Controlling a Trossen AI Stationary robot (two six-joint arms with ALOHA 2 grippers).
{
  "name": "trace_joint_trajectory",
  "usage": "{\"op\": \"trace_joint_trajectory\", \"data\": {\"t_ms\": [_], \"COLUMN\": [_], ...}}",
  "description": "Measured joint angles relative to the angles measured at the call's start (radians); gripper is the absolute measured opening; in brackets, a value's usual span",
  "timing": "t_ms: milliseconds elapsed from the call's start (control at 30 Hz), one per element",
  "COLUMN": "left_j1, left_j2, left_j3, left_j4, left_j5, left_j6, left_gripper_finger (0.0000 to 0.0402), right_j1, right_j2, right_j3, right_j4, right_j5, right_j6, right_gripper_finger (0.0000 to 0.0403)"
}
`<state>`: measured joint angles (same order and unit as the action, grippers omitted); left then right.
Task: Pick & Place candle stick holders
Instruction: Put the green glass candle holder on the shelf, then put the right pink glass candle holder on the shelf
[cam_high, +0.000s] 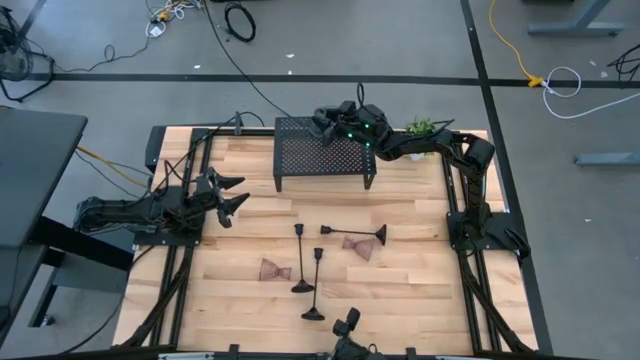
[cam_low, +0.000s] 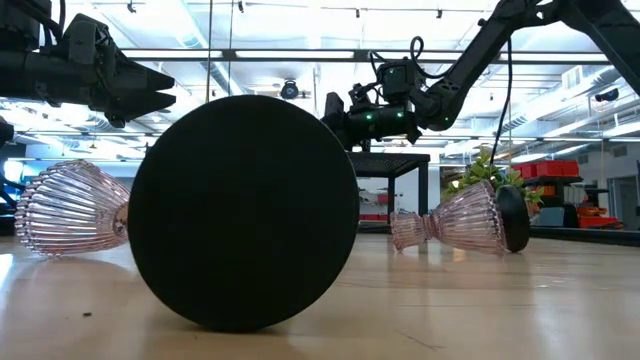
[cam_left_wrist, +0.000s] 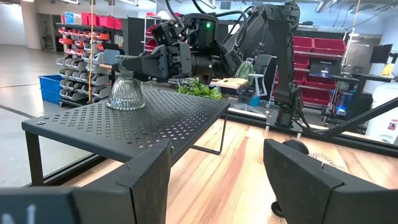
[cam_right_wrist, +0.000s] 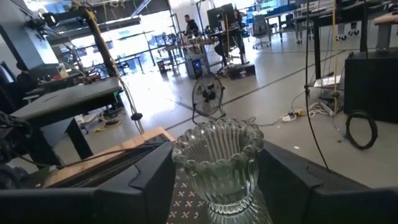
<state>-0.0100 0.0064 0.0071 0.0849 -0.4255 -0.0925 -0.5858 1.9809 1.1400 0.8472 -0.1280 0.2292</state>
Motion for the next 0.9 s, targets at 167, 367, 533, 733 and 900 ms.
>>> {"op": "trace_joint_trajectory", "data": {"t_ms": [167,367,533,733,900], "left_j1": [0.000,0.000,0.000,0.000,0.000], "left_j2": [0.000,0.000,0.000,0.000,0.000], "left_j3": [0.000,0.000,0.000,0.000,0.000], "left_j4": [0.000,0.000,0.000,0.000,0.000], "left_j5": [0.000,0.000,0.000,0.000,0.000], "left_j6": [0.000,0.000,0.000,-0.001,-0.001], "left_gripper_finger": [0.0254,0.0254,0.0254,0.0254,0.0254], "right_j1": [0.000,0.000,0.000,0.000,0.000], "right_j2": [-0.009,-0.049,-0.087,-0.167,-0.280], "right_j3": [0.000,0.000,0.001,0.001,0.001], "right_j4": [-0.004,-0.003,-0.017,-0.102,-0.261], "right_j5": [-0.003,0.006,0.008,0.016,0.042], "right_j6": [-0.003,-0.003,-0.024,-0.084,-0.138], "right_gripper_finger": [0.0210,0.0211,0.0211,0.0211,0.0211]}}
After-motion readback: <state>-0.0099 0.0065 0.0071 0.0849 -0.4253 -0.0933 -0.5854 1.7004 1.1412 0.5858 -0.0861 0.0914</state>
